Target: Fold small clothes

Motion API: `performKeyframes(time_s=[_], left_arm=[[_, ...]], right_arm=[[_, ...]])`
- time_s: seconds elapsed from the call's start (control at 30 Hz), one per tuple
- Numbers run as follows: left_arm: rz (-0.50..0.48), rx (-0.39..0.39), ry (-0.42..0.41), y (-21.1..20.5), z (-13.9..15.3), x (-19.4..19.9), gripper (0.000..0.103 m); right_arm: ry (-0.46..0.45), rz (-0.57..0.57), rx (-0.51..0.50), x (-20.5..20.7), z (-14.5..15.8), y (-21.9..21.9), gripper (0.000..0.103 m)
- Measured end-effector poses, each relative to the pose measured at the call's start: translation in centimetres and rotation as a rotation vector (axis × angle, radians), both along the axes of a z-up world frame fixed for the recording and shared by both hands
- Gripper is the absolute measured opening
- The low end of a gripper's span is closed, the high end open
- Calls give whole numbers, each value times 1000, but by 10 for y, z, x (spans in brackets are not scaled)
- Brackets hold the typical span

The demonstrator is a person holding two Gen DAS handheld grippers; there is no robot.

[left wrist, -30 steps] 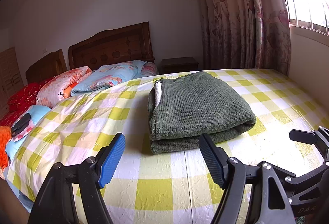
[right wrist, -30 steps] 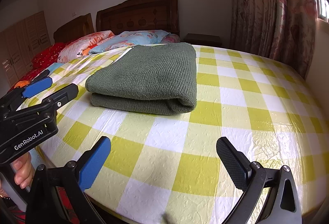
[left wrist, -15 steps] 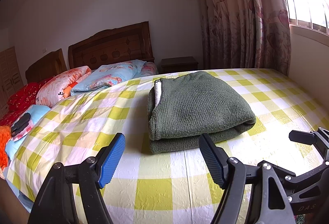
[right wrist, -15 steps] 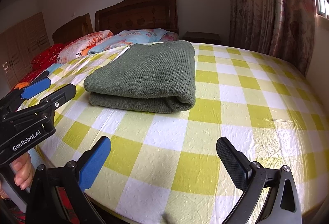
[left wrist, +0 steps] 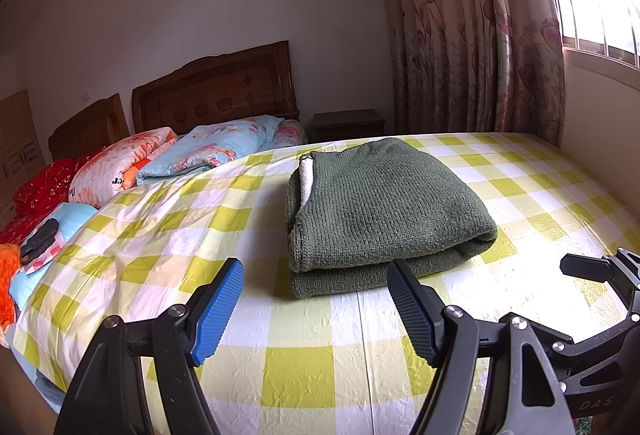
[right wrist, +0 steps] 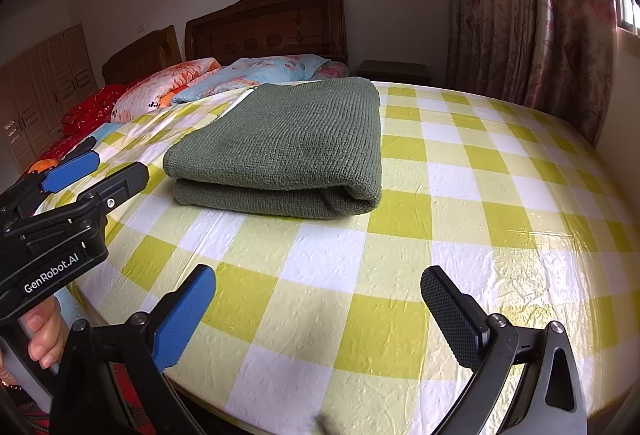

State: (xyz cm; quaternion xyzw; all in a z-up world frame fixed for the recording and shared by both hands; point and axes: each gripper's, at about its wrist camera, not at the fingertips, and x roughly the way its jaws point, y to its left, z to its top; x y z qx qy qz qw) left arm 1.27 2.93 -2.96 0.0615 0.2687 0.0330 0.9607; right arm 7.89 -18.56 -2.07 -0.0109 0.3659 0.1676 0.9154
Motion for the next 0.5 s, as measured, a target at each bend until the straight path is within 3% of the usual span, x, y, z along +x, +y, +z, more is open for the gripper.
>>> performKeyframes(time_s=[0.5], left_arm=[[-7,-7,9,0,-3,1,75]], right_arm=[[9,2,2,1,-2,1,103]])
